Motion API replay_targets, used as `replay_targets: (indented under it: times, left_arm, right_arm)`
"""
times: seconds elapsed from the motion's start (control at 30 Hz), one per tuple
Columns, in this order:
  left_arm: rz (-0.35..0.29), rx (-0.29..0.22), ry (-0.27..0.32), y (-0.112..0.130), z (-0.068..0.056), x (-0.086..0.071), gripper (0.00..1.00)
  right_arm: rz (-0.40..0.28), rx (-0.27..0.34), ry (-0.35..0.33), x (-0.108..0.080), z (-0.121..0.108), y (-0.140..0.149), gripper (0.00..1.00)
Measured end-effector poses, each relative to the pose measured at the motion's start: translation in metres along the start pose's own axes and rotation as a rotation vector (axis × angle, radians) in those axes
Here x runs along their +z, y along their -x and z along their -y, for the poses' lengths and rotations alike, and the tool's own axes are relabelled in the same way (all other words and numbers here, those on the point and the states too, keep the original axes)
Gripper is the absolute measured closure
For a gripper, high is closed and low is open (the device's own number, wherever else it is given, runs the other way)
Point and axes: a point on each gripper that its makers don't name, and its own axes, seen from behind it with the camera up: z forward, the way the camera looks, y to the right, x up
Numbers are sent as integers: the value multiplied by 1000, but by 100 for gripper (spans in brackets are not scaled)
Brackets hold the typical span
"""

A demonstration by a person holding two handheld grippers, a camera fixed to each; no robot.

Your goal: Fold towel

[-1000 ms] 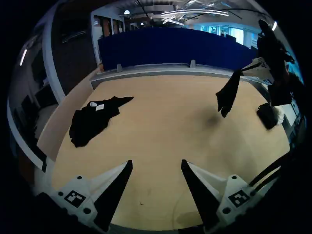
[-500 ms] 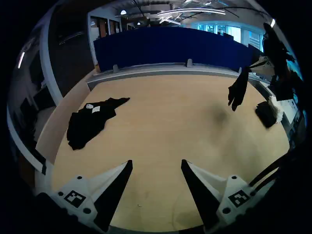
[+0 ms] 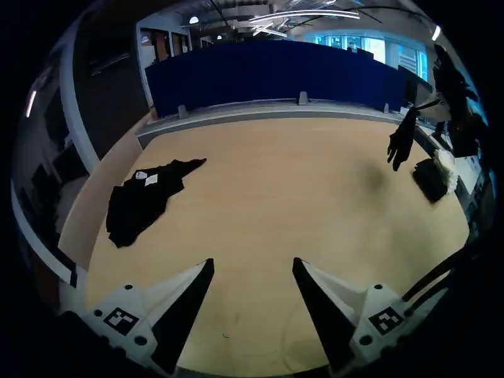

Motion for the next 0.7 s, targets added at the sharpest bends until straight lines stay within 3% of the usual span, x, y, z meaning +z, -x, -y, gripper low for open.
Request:
replay_targets:
  times: [0.7]
  left_arm:
    - [24, 40, 8, -8, -14, 10, 7]
  right_arm:
    - [95, 49, 128, -39, -110, 85, 96]
